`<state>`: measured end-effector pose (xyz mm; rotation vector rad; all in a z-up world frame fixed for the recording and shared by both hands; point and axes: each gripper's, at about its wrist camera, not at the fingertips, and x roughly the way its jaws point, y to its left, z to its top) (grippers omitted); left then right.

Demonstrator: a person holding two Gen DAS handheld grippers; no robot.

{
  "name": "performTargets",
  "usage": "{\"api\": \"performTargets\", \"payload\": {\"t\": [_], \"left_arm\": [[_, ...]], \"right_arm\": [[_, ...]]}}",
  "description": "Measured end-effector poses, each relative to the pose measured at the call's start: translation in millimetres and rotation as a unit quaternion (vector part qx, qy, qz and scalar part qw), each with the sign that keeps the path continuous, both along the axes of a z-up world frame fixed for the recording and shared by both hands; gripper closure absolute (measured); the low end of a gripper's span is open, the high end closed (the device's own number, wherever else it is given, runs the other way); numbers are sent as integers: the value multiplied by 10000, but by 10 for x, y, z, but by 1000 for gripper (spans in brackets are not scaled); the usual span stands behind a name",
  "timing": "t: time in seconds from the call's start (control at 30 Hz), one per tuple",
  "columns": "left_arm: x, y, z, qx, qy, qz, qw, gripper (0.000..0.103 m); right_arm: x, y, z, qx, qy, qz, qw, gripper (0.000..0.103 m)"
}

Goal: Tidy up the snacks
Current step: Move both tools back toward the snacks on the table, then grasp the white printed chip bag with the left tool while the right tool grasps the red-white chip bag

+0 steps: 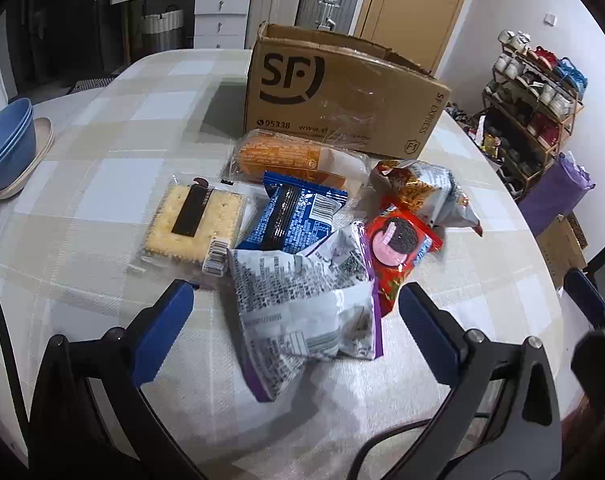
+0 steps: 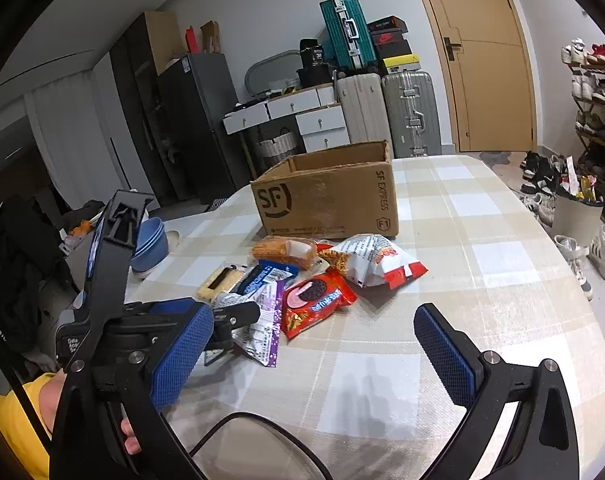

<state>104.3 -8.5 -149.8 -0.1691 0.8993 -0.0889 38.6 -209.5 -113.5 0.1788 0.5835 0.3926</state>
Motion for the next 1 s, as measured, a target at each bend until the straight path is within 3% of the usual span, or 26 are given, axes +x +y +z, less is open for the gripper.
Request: {"api": "performTargets", "payload": {"t": [0.23, 0.4, 0.47, 0.67, 1.0], "left_arm": [[183, -88, -82, 15, 222, 13, 9998, 0], [249, 13, -214, -646, 471, 51, 9968, 17], [271, 10, -188, -695, 410, 0, 9967, 30], [295, -42, -211, -633, 427, -222, 9968, 42], [149, -58, -202, -565, 460, -388, 9966, 54]], "right_arm": [[70, -69, -94, 150, 143, -48, 9998, 1], [96, -83, -127, 165, 174, -48, 9997, 1], [100, -84, -138, 177, 200, -49, 9996, 1], [72, -81, -116, 130, 149, -60, 9998, 1], [-10, -56, -40, 58, 75, -137, 9999, 1]]}}
